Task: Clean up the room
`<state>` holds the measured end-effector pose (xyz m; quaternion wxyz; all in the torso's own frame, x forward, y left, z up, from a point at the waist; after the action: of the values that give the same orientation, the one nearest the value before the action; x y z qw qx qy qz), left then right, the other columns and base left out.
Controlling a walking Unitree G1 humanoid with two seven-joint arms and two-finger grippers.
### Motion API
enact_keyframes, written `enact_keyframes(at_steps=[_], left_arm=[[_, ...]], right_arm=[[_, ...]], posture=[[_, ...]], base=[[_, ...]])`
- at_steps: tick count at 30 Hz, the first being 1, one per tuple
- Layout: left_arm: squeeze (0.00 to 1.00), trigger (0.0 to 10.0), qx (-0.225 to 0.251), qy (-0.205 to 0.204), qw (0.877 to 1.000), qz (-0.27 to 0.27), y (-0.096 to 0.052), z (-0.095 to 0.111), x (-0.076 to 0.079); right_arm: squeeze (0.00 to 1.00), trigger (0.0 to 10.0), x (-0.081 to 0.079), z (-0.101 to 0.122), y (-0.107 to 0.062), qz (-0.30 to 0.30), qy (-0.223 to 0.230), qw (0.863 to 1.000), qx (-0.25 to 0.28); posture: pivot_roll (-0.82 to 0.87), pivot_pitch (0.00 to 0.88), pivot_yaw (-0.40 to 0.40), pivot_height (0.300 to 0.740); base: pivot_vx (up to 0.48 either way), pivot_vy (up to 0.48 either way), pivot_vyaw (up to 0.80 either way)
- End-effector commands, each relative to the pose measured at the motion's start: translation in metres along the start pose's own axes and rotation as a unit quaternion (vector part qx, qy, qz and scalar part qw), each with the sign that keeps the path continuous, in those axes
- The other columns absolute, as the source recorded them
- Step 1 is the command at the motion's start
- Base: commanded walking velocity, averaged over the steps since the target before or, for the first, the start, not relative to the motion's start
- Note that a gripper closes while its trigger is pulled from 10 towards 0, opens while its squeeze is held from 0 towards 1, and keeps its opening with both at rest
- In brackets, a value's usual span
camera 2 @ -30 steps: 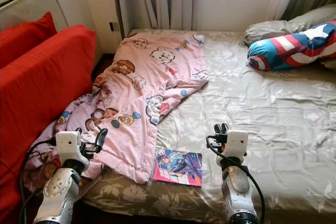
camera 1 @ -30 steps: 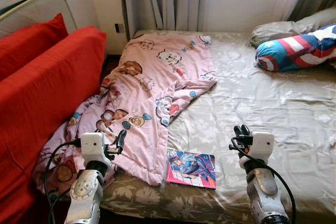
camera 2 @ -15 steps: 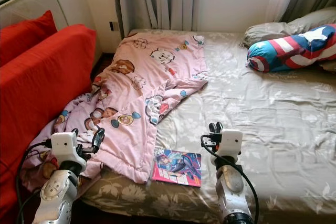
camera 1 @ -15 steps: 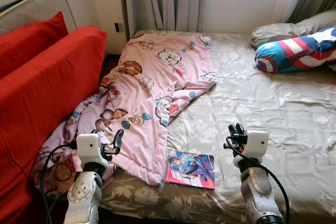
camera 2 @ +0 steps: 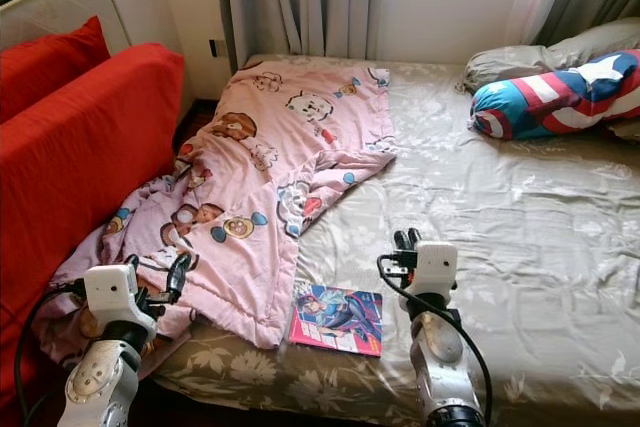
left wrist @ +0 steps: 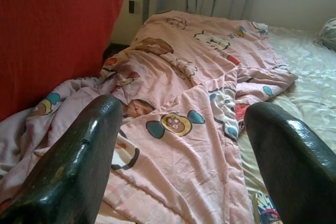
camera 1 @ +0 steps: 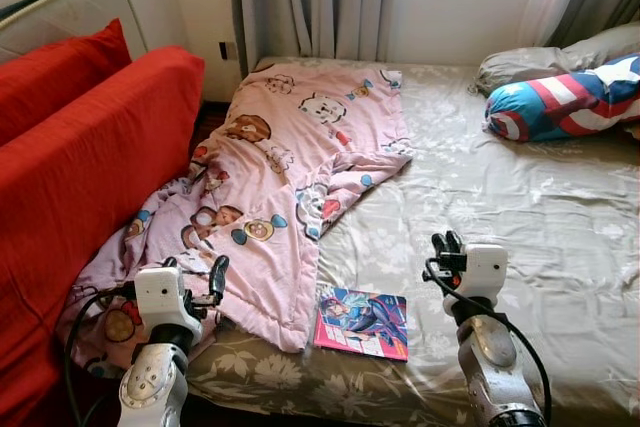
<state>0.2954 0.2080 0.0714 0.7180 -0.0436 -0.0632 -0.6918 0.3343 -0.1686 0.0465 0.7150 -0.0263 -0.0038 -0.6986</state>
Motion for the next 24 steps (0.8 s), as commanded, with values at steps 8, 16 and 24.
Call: enact_keyframes(at_steps=[8, 16, 24], left_arm=[[0.0, 10.0, -0.009, -0.002, 1.0, -0.003, 0.0, 0.0, 0.003], [0.0, 10.0, -0.011, -0.005, 1.0, -0.005, 0.0, 0.0, 0.005], [0.0, 10.0, -0.012, -0.001, 1.0, -0.004, 0.002, 0.002, 0.004]], right_arm=[[0.0, 10.0, 0.004, 0.002, -0.007, -0.005, -0.004, 1.0, 0.007], [0.0, 10.0, 0.002, 0.001, -0.008, -0.003, -0.007, 1.0, 0.002], [0.0, 10.0, -0.002, -0.005, -0.006, 0.0, -0.008, 1.0, -0.021]], posture=[[0.02, 0.033, -0.035, 0.693], [0.02, 0.046, -0.032, 0.693], [0.03, 0.047, -0.037, 0.663]], base=[[0.0, 0.0, 0.0], [0.0, 0.0, 0.0], [0.0, 0.0, 0.0]])
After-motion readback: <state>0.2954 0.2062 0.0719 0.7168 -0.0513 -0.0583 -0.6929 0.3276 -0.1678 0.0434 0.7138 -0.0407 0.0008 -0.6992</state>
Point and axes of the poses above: a point about 5 cm out from each wrist's last joint towards the gripper, its own y axis pointing out of the wrist towards the gripper, its own z axis along the axis of the wrist's last joint, x = y × z, the point moved 4 cm from there along y, pointing out of the wrist towards the gripper, and after that the axes turned 6 degrees about -y, right-handed, at the moved point
